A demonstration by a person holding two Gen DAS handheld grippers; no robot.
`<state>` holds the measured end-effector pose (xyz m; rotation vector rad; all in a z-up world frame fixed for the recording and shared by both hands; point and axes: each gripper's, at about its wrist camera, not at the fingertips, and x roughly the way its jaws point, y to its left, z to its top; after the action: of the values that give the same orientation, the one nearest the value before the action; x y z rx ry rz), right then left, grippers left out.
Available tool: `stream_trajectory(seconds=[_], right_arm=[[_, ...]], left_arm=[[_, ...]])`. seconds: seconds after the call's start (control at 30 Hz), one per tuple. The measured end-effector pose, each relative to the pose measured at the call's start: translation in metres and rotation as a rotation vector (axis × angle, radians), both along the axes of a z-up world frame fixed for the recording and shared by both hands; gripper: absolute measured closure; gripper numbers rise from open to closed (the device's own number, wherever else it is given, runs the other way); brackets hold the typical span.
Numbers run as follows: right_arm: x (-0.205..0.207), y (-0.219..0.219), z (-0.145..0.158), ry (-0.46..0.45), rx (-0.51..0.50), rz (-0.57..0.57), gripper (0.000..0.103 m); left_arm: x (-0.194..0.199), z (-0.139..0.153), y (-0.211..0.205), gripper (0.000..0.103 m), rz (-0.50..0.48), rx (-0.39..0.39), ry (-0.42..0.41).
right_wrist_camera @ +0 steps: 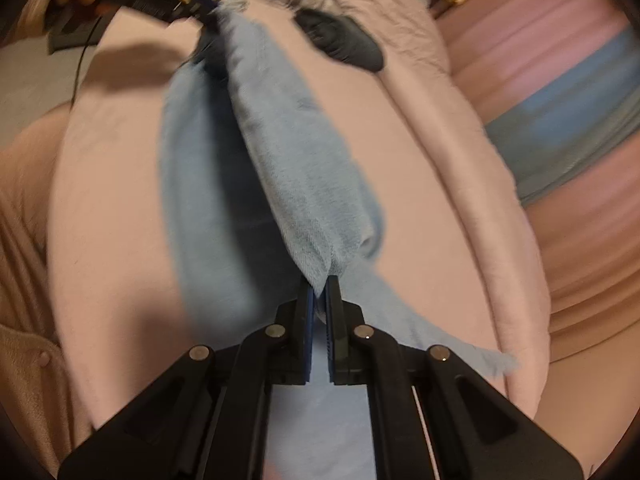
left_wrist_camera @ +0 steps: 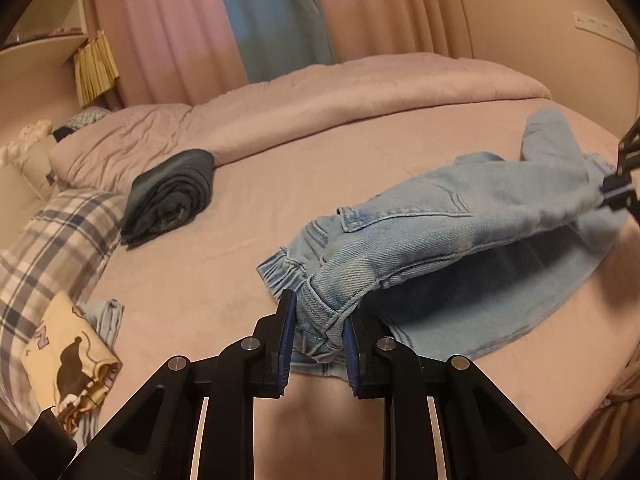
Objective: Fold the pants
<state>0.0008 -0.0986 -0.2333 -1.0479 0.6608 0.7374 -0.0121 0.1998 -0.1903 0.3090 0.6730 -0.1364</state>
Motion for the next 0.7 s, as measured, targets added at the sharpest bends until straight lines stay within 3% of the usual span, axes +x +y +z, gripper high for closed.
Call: stream_trajectory(seconds=[0.17, 0.3, 0.5, 0.63, 0.7], right_arm=[[-0.027, 0.004, -0.022, 0.076, -0.044, 0.020, 0.097], [-0.034, 0.008, -0.045, 0.116, -0.076, 0.011, 0.097], [-0.033, 0.011, -0.039, 0.138, -0.062, -0.027, 0.096], [-0.023, 0.009, -0.051, 0.198, -0.025, -0.091, 0.095], [-0.018, 0.007, -0.050, 0.215, 0.008, -0.120, 0.095]], left_arm=[[-0.015, -0.025, -0.005, 0.081, -0.031, 0.073, 0.026], [-0.020, -0.043, -0.020, 0.081, -0.075, 0.205, 0.030], [-0.027, -0.051, -0.031, 0.080, -0.117, 0.367, 0.022], [-0.029, -0.056, -0.035, 0.078, -0.099, 0.372, 0.033], [-0.034, -0.043, -0.030, 0.072, -0.087, 0.299, 0.066]])
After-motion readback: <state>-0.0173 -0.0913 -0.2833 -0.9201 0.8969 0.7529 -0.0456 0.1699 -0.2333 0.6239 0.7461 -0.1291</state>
